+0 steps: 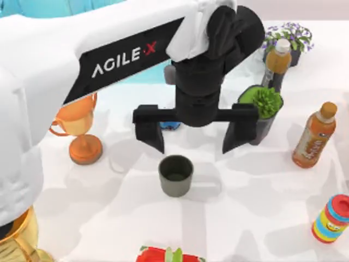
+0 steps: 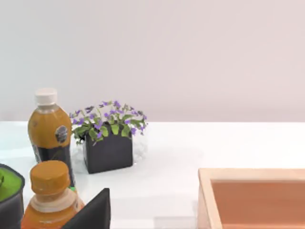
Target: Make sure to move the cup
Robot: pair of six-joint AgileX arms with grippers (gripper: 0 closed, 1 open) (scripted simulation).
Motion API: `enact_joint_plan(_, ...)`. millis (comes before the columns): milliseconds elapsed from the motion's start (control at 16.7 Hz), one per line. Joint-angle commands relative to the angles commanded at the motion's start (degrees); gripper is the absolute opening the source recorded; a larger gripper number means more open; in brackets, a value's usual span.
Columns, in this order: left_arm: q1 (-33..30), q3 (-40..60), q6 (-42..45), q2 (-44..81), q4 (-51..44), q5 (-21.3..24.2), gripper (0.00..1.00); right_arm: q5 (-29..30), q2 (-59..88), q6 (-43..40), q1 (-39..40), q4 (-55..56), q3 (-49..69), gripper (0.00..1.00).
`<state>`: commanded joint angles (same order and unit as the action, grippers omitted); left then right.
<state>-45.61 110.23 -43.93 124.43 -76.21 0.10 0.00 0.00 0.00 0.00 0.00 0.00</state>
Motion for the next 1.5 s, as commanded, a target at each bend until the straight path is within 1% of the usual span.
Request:
enact_joint_plan(240,0.01,-9.16,0.01,1.41,11.53,0.01,1.00,0.00,0.00,0.00,0.00,0.00,0.00,1.00)
enact_joint_plan(360,-0.01,-12.83,-0.01,2.03,15.44,0.01,1.00,0.00,0.00,0.00,0.00,0.00,0.00,1.00)
enact_joint_plan(660,-0.05,-14.24,-0.04,2.38,16.93,0.01,1.00,0.00,0.00,0.00,0.00,0.00,0.00,1.00)
enact_joint_plan(1440,-0.05,-14.24,-0.04,2.38,16.93,0.01,0.02,0.00,0.00,0.00,0.00,0.00,0.00,1.00)
enact_joint_plan(1500,-0.05,-14.24,-0.04,2.38,16.93,0.01,0.00,0.00,0.00,0.00,0.00,0.00,0.00,1.00)
